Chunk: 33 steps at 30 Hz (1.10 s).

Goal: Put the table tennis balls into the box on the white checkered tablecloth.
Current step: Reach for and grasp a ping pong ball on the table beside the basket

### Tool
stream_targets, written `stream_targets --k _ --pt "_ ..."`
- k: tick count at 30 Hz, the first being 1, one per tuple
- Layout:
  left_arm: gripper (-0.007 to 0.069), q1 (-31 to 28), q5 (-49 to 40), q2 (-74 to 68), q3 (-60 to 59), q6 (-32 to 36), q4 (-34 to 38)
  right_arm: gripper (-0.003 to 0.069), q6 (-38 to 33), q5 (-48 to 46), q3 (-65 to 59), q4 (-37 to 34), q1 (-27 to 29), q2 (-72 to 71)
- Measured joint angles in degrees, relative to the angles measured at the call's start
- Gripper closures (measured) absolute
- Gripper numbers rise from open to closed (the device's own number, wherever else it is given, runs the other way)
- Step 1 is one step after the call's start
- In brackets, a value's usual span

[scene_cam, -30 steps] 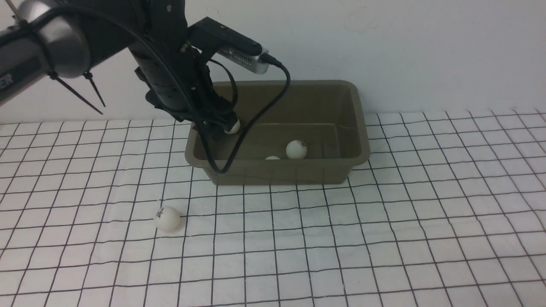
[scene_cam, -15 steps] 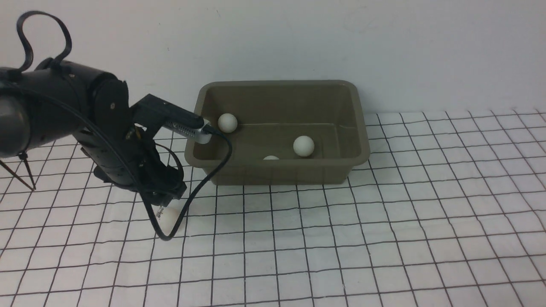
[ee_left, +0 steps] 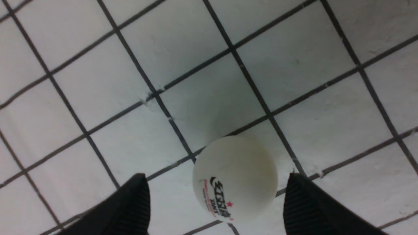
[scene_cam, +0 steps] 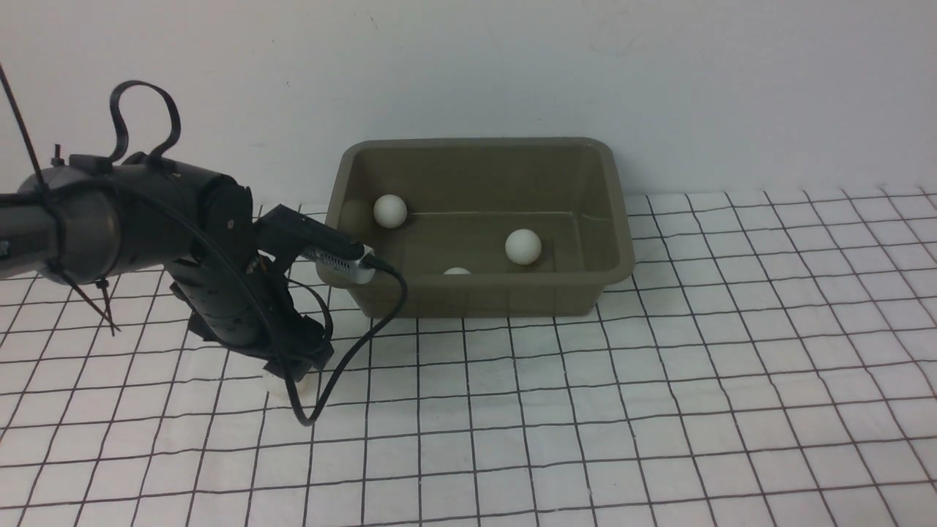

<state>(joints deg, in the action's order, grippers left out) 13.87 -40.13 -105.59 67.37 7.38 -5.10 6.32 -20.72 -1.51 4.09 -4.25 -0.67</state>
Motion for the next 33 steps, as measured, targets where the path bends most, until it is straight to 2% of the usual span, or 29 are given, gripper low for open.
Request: stream_targets --k 17,19,23,27,33 --pt "0.0150 0.00 4.07 -5.70 0.00 0.05 2.45 0.0676 0.25 0.00 0.00 0.00 0.00 0.00" --pt "0.0167 0.00 4.11 -5.88 0.00 0.05 2.51 0.0676 0.25 0.00 0.00 0.00 0.00 0.00" --pt "0.0275 0.00 4.02 -5.82 0.00 0.05 2.57 0.0676 0.25 0.00 0.00 0.00 0.00 0.00" --pt "0.0272 0.00 1.98 -4.69 0.00 0.05 2.57 0.0676 0.25 0.00 0.00 0.00 0.00 0.00" --pt "0.0272 0.00 -5.52 1.25 -0.02 0.62 2.57 0.0676 0.29 0.00 0.00 0.00 0.00 0.00"
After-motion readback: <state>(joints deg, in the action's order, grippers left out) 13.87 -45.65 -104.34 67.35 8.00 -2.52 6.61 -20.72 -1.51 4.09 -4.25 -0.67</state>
